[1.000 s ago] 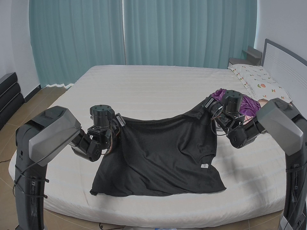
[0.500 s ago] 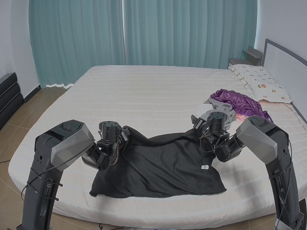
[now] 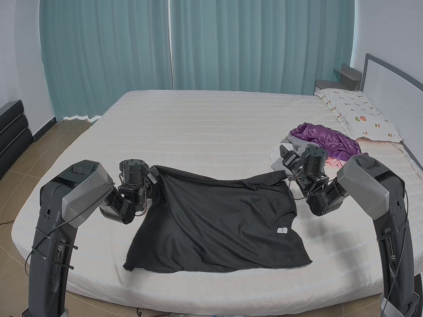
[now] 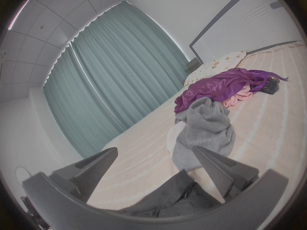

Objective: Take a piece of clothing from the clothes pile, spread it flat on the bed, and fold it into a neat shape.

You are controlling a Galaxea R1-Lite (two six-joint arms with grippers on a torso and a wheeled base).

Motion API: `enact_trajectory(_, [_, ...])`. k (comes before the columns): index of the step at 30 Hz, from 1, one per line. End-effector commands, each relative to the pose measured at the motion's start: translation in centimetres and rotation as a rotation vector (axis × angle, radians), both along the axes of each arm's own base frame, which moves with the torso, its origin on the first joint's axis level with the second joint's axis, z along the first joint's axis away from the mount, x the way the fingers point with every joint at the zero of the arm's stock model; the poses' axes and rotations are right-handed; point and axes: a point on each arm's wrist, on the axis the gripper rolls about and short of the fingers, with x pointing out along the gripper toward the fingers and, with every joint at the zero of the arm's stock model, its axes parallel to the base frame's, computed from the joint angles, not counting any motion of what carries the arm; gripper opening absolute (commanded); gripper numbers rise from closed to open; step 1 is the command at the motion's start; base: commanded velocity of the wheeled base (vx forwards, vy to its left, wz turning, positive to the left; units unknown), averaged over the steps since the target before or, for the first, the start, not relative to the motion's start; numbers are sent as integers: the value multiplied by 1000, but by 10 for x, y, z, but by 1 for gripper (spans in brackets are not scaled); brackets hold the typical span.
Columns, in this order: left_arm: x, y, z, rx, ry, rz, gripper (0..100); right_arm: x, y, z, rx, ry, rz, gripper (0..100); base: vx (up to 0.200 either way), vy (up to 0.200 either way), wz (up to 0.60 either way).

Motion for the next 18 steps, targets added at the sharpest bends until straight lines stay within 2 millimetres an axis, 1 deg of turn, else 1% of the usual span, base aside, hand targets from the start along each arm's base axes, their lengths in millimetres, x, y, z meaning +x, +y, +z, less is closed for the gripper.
enact_trajectory(1, [-9, 1, -14, 24, 109, -14, 100, -10, 4, -22, -21, 75, 25, 100, 0, 0, 0])
enact_trajectory(2, [-13, 1, -17, 30, 144, -25, 100, -13, 5, -26, -25, 93, 32, 100, 0, 0, 0])
enact_trajectory(4, [-20, -1, -12, 24, 183, -65, 100, -19, 5, -32, -29, 123, 51, 100, 0, 0, 0])
enact_trajectory(6, [-26, -1, -8, 11, 203, -101, 100, -24, 7, -34, -25, 142, 70, 100, 0, 0, 0])
enact_trajectory(7, [-31, -1, -3, -1, 206, -128, 100, -29, 8, -31, -23, 151, 83, 100, 0, 0, 0])
enact_trajectory(8, [-33, -1, 0, -5, 206, -136, 100, -31, 7, -28, -21, 153, 87, 100, 0, 0, 0])
enact_trajectory(10, [-36, 3, 14, -27, 190, -151, 100, -42, 6, -20, 8, 170, 117, 100, 0, 0, 0])
enact_trajectory(11, [-36, 4, 15, -27, 189, -149, 100, -42, 7, -18, 10, 170, 121, 100, 0, 0, 0])
enact_trajectory(12, [-34, 9, 29, -40, 153, -139, 100, -53, 8, -8, 42, 181, 161, 100, 0, 0, 0])
enact_trajectory(13, [-31, 14, 37, -52, 129, -125, 100, -59, 8, -3, 54, 188, 177, 100, 0, 0, 0])
enact_trajectory(14, [-31, 14, 37, -52, 129, -125, 100, -59, 8, -3, 54, 188, 177, 100, 0, 0, 0])
enact_trajectory(15, [-27, 18, 50, -76, 87, -107, 100, -65, 8, 3, 70, 193, 194, 100, 0, 0, 0])
enact_trajectory(16, [-25, 19, 56, -110, 63, -88, 100, -72, 11, 9, 91, 191, 210, 100, 0, 0, 0])
enact_trajectory(18, [-28, 18, 58, -121, 68, -83, 100, -79, 10, 16, 116, 192, 213, 100, 0, 0, 0])
